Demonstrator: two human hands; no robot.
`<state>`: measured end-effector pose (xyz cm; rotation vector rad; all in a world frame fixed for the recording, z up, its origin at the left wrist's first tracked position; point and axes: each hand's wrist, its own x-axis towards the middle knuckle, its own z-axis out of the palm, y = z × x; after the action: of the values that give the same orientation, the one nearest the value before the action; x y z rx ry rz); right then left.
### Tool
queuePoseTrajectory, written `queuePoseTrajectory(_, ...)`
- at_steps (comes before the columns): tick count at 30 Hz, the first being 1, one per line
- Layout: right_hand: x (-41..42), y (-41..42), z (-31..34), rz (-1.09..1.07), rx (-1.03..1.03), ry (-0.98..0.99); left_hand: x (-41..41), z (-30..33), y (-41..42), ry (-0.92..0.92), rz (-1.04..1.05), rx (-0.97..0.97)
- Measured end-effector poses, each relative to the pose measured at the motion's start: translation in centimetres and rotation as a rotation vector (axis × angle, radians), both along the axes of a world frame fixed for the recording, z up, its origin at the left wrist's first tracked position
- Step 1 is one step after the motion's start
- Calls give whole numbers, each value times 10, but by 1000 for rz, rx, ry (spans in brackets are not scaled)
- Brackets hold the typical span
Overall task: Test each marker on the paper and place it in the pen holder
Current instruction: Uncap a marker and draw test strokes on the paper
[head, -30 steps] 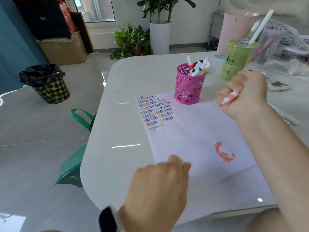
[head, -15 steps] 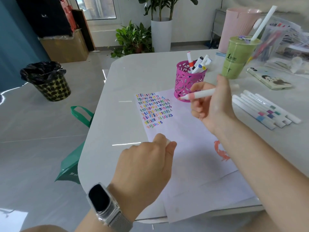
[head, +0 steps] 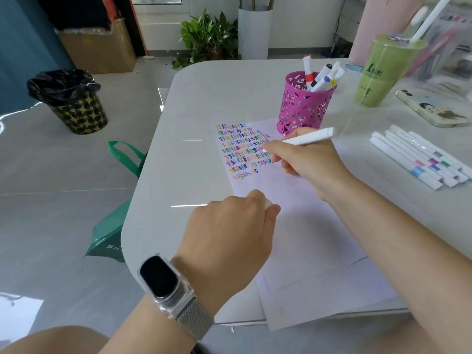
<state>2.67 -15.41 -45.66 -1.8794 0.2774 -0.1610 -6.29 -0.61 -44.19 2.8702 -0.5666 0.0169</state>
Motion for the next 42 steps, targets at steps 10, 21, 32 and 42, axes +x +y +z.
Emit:
queuePoseTrajectory(10,3,-1,-4,85,-62,-3,1,-2,0,76,-33,125)
queuePoseTrajectory(21,4,0,-8,117,-132,-20,1,-2,-1,75,-36,147)
queuePoseTrajectory(32,4,-1,-6,120,-118,28,3,-3,-1,64,-40,157)
queuePoseTrajectory(42,4,-1,-1,134,-141,57,3,-5,-2,69,-49,158)
